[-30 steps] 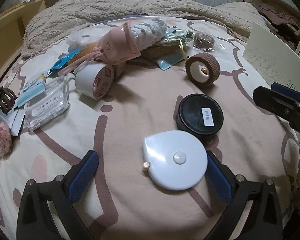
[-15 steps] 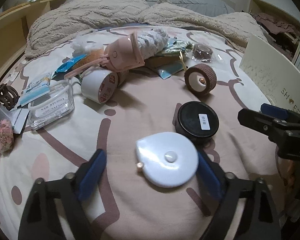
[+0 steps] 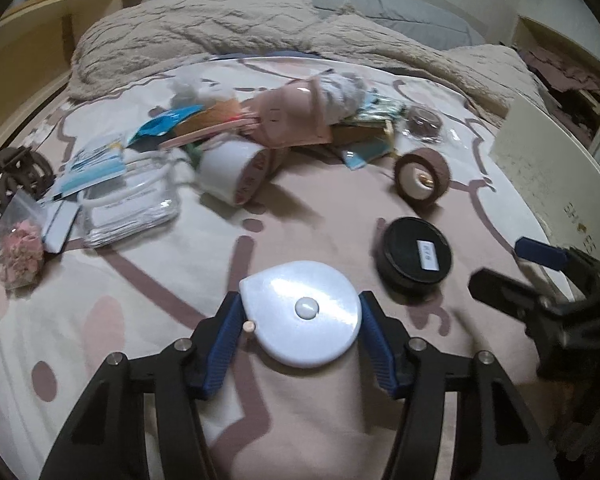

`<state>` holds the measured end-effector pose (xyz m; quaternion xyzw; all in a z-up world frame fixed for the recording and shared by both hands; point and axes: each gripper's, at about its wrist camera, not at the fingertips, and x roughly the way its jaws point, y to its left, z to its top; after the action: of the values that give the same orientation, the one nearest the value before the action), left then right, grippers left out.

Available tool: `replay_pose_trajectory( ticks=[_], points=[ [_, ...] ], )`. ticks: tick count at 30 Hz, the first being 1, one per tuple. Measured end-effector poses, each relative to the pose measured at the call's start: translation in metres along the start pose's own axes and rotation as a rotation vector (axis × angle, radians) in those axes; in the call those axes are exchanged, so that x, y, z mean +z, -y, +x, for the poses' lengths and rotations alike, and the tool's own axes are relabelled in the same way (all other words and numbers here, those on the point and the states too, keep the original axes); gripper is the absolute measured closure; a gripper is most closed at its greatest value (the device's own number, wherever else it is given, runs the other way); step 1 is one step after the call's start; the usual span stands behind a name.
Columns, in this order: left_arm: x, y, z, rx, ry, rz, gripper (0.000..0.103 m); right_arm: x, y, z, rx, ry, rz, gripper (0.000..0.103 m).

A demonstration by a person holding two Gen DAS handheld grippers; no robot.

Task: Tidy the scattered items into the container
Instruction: 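Close the left gripper on the white tape measure while the right tool approaches the black tin, then close the right gripper on the black round tin and lift it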

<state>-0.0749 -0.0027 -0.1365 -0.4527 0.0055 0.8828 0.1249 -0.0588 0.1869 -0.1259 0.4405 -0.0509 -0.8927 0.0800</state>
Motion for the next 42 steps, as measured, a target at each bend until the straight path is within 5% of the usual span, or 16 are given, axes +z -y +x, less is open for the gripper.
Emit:
replay_pose_trajectory(
  ticks=[11, 14, 19, 28, 42],
  points=[
    [0.001, -0.019, -0.009, 0.045, 0.019, -0.069, 0.045, 0.007, -0.038, -0.002, 0.079, 0.04, -0.109, 0.002],
    [0.001, -0.024, -0.012, 0.051, 0.028, -0.092, 0.045, 0.008, -0.045, 0.004, 0.063, 0.033, -0.148, 0.018],
    [0.001, -0.026, -0.016, 0.063, 0.039, -0.094, 0.045, 0.008, -0.051, 0.015, 0.061, 0.012, -0.187, 0.021],
    [0.0, -0.02, -0.015, 0.063, 0.042, -0.06, 0.045, 0.006, -0.061, 0.025, 0.034, 0.004, -0.233, 0.052],
    [-0.003, -0.013, -0.007, 0.04, 0.021, -0.022, 0.047, -0.008, -0.045, 0.007, 0.022, -0.003, -0.192, 0.052]
  ],
)
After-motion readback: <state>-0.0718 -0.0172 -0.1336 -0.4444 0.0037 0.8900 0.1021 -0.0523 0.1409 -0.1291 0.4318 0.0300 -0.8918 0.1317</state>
